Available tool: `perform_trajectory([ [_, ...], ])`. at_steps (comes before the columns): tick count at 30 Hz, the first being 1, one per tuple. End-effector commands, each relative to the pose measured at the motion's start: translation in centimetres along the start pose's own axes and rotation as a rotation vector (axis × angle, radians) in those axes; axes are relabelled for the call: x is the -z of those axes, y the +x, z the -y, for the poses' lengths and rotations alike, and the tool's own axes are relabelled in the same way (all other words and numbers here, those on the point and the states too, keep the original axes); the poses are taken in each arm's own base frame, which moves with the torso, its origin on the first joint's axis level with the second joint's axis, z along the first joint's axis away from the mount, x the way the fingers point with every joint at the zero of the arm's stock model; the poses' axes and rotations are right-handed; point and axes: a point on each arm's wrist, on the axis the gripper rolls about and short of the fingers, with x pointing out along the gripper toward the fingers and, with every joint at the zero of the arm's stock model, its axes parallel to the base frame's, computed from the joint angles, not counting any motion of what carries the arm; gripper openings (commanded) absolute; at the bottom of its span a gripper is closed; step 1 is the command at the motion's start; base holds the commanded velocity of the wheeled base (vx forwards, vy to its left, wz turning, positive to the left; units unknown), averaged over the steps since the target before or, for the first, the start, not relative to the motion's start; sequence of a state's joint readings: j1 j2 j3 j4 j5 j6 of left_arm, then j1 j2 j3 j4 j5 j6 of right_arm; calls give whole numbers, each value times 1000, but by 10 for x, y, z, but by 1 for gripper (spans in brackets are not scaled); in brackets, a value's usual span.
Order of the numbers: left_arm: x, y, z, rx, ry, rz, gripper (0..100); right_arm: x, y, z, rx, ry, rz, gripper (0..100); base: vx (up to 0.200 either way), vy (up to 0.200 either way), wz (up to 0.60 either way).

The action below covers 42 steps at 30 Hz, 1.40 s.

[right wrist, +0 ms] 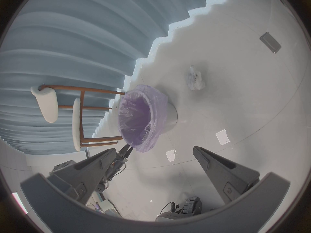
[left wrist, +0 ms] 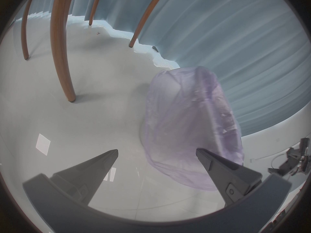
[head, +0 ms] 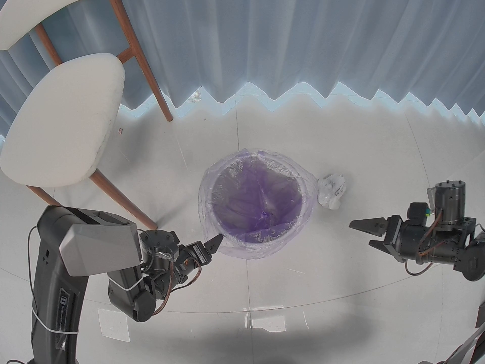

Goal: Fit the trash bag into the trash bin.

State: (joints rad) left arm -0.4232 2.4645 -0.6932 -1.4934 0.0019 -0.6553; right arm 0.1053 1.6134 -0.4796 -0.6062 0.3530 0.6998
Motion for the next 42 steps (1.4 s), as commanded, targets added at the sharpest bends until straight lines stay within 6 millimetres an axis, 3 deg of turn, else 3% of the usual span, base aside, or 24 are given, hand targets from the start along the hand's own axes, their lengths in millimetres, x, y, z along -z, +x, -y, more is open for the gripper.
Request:
perform_trajectory([
  [1, -7, -31, 31, 61, 13, -8, 100, -1, 60, 0, 66, -15, -77, 100, 0, 0, 0],
  [8, 1, -41, 30, 42, 19, -47, 100, -1, 104, 8, 122, -46, -91, 100, 0, 0, 0],
  [20, 4, -48, 25, 8, 23, -63, 100, -16, 148, 15, 133, -59, -61, 100, 0, 0, 0],
  [23, -9, -56, 29, 1, 12, -18, 100, -26, 157, 15, 127, -60, -35, 100, 0, 0, 0],
  [32, -23, -87, 37, 4, -23, 2, 100, -40, 163, 30, 158, -78, 2, 100, 0, 0, 0],
  [42, -22, -91, 36, -2, -24, -7, 100, -51, 157, 35, 157, -71, 40, 100, 0, 0, 0],
])
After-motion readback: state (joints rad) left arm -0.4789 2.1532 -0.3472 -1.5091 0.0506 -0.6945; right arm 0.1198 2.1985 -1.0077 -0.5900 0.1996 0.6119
